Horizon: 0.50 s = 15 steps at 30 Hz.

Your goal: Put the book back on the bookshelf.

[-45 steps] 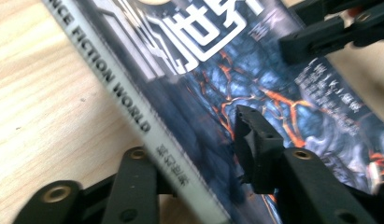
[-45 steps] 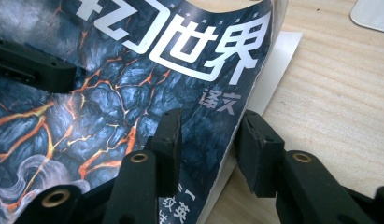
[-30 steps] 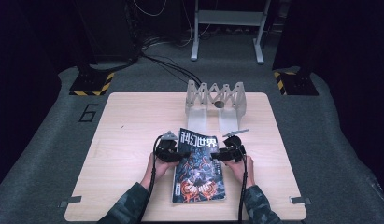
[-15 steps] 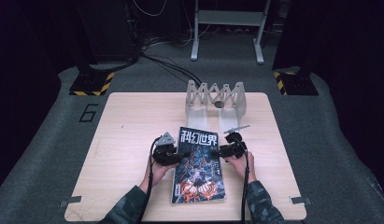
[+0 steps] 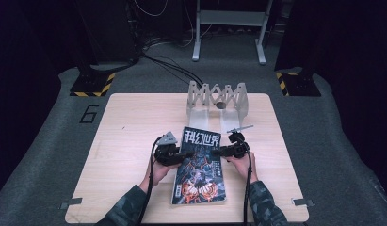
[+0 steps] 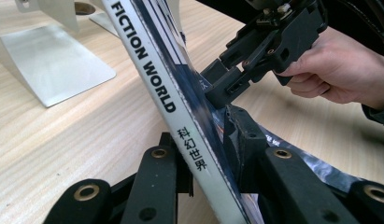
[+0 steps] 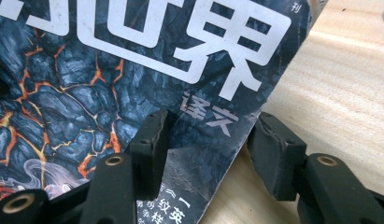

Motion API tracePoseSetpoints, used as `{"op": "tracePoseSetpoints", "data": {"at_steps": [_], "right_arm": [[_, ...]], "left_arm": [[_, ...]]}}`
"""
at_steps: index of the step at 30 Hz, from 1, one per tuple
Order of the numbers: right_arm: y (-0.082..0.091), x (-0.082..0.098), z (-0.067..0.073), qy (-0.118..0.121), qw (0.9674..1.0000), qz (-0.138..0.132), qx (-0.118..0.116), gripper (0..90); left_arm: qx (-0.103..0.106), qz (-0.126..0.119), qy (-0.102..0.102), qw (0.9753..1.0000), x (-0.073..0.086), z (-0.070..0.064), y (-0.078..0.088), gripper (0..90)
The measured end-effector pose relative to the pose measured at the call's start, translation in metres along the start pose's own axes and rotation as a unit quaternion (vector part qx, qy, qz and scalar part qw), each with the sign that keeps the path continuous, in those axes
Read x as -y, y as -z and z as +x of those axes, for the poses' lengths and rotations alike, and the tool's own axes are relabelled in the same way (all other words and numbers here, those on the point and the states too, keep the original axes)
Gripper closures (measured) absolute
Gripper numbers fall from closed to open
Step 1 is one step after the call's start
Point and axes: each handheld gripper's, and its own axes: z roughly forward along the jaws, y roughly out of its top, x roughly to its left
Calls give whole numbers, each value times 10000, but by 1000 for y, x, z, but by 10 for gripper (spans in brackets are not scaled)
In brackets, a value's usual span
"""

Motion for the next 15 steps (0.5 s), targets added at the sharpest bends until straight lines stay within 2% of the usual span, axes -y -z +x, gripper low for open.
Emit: {"op": "tracePoseSetpoints", "data": {"at_steps": [1, 6, 9, 13, 15], "right_arm": [[1, 0, 1, -56, 10000, 5, 6, 492], [4, 1, 0, -18, 10000, -86, 23, 515], [4, 1, 1, -35, 9999, -92, 38, 521], [8, 1, 4, -19, 9998, -149, 87, 542], [10, 1, 5, -9, 9998, -165, 104, 551]], "left_arm": [[15, 39, -31, 10000, -1, 1, 0, 739], [152, 300, 61, 9994, -8, 4, -1, 737], [194, 461, 29, 9987, -12, 5, -1, 736], [275, 581, 77, 9979, -17, 5, -1, 737], [322, 646, 29, 9974, -19, 6, -1, 737]]}}
